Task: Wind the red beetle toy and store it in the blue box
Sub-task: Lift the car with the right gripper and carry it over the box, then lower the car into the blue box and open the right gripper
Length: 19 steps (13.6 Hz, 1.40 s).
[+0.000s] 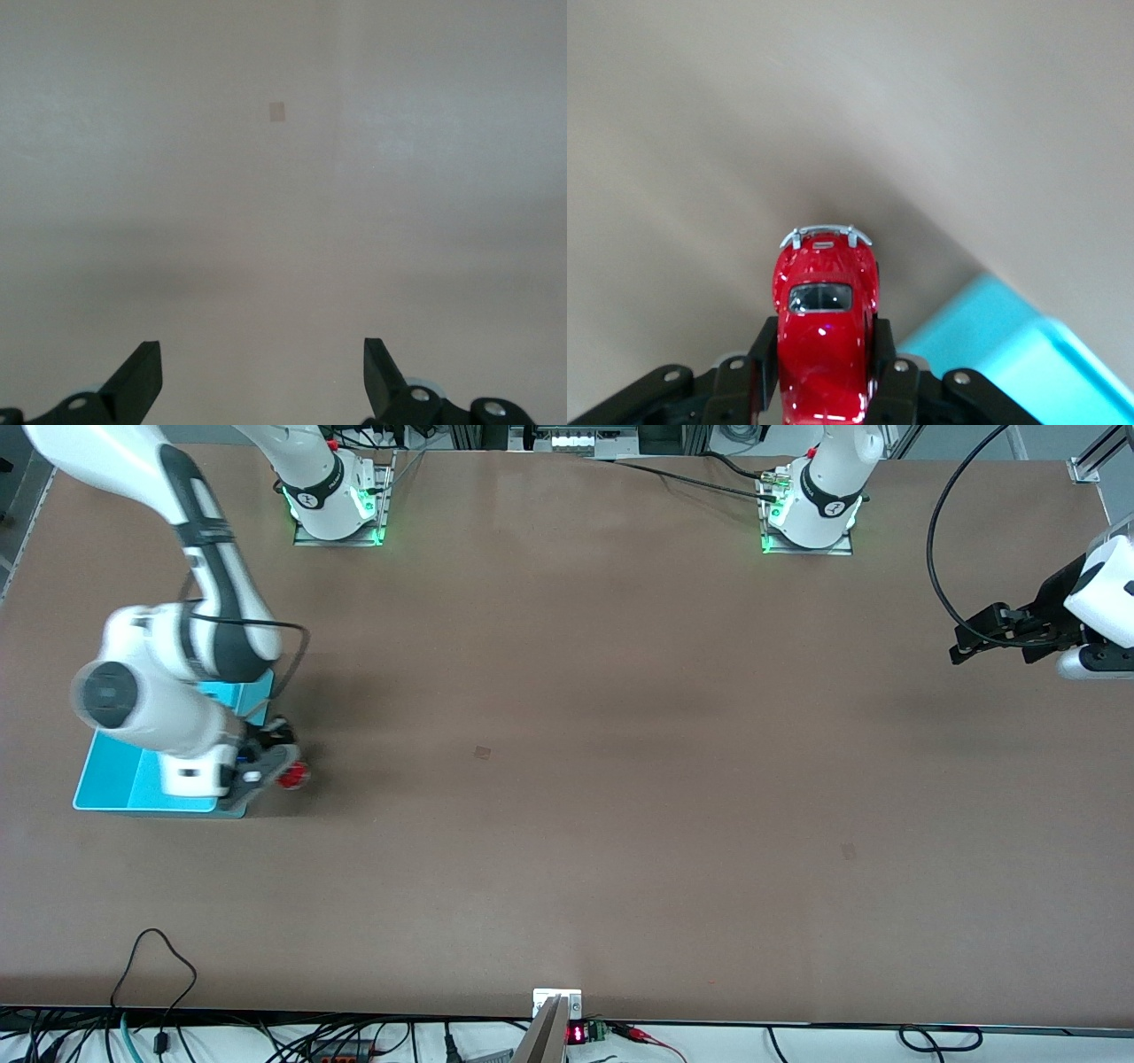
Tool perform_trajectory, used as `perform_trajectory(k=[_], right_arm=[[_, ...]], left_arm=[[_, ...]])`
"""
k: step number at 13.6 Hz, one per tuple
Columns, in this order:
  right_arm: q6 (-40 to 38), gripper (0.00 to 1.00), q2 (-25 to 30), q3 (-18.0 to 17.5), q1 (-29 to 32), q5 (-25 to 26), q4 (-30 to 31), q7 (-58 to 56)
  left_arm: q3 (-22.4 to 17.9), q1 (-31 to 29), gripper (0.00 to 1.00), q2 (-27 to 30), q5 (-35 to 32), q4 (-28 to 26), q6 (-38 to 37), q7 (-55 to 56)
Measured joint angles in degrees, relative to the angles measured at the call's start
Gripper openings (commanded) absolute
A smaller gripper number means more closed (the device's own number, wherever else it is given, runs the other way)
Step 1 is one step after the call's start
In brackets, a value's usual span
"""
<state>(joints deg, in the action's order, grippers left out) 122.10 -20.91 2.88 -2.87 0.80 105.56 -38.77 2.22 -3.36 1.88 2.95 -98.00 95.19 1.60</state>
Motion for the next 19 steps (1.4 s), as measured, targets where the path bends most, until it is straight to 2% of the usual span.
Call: perform_trajectory(k=[3,7,11,16,18,19], right_arm=[[-1.5,0.01,1.3,6.9,1.5,-0.8,-0.3,3.7],[-2.0,0.01,1.0,11.6,3.2,-1.1,1.7,8.2],[0.5,0.0,0.8,12.8,3.7,-1.2,8.7,14.0],[13.6,0.02,0.8,14.7,3.6,-1.2,19.5,17.5],[16.3,0.06,0.7,15.1,3.7,-1.2,21.7,17.9],[17.2,0.16,0.5,15.3,3.8,-1.2,22.3,18.1]], left_arm=[[0.1,0.0,1.0,0.0,0.0,0.1,0.0,0.0],[0.1,0.0,1.0,0.0,0.0,0.1,0.0,0.0],[0.2,0.0,1.0,0.0,0.0,0.1,0.0,0.0],[0.3,0.0,1.0,0.0,0.0,0.1,0.0,0.0],[0.4,0.0,1.0,0.0,0.0,0.1,0.0,0.0],[0.5,0.0,1.0,0.0,0.0,0.1,0.0,0.0]])
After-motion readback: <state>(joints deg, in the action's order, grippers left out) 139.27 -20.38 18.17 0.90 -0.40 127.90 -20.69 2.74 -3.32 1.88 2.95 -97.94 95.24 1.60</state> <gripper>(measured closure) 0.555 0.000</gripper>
